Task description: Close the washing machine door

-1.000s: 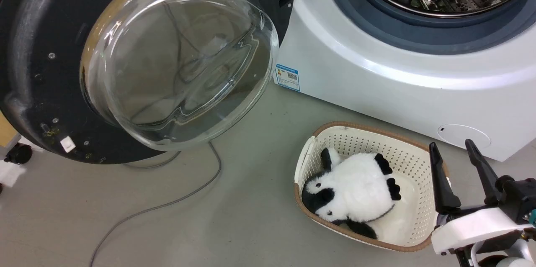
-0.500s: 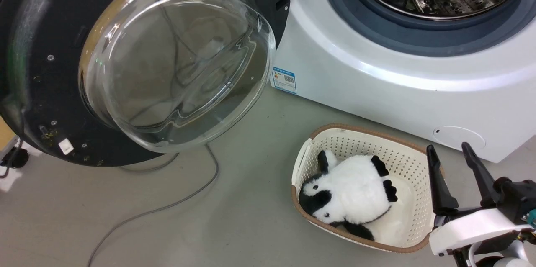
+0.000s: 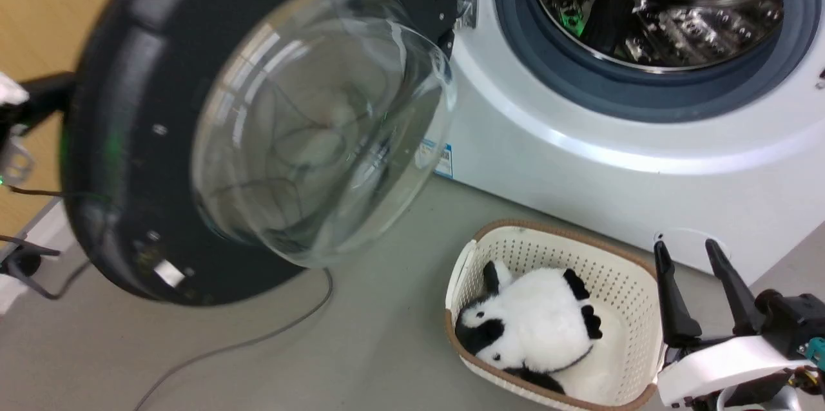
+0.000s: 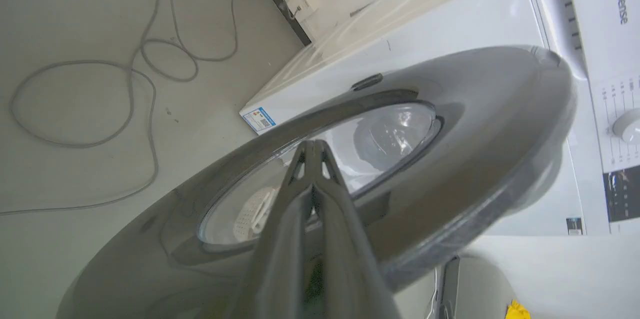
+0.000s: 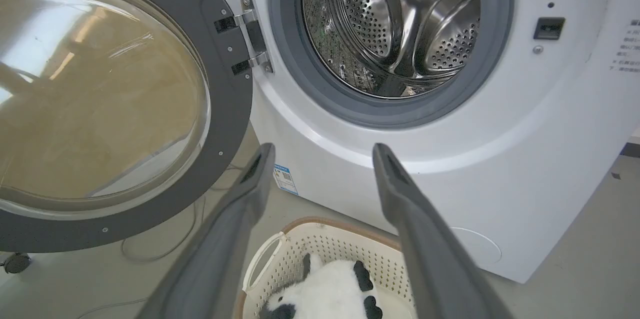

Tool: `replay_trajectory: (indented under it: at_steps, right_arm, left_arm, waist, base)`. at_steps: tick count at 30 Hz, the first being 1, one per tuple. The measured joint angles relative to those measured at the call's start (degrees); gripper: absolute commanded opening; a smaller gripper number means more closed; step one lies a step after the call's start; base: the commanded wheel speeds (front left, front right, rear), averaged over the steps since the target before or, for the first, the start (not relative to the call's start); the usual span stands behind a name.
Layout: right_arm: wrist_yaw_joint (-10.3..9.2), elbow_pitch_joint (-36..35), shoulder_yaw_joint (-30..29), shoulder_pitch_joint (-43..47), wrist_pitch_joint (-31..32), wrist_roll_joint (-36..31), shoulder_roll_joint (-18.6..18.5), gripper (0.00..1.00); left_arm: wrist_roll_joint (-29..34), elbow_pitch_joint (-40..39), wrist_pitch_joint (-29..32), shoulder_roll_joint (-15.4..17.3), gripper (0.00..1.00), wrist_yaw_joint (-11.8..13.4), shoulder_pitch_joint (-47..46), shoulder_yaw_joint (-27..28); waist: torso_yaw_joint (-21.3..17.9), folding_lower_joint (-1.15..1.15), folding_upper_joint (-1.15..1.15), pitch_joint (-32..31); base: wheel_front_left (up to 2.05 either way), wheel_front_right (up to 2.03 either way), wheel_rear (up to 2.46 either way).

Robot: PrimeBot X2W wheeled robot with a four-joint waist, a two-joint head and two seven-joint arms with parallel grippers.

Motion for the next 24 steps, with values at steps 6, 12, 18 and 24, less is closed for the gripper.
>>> replay_trajectory:
  at_steps: [6,12,18,24]
  right_arm:
    - [0.00,1.3,0.0,0.5,-1.5,1.9,0.0,1.00]
    - [0.00,2.3,0.1,1.0,-2.5,2.8,0.0,1.00]
    - [0.00,2.7,0.3,1.4,-3.0,3.2,0.0,1.00]
    - [0.00,3.0,0.3,1.9,-3.1,3.7,0.0,1.00]
  left_arm:
    - [0.3,-7.7,6.7,-3.0,0.00,-1.2,3.0,-6.0]
    - [0.7,-16.3,10.4,-6.3,0.00,-1.1,7.5,-10.5]
    - [0.7,-22.5,11.5,-7.8,0.00,-0.4,11.6,-12.4]
    - [1.3,-25.4,10.6,-8.5,0.00,-0.6,13.7,-13.4]
  waist:
    - [-0.1,0.00,0.00,-2.9]
    - [-2.6,0.00,0.00,-4.8]
    - [-7.7,0.00,0.00,-5.7]
    - [-14.6,0.00,0.00,-6.1]
  base:
    - [0.00,0.00,0.00]
    - [0.00,0.00,0.00]
    - [0.00,0.00,0.00]
    - [0.00,0.00,0.00]
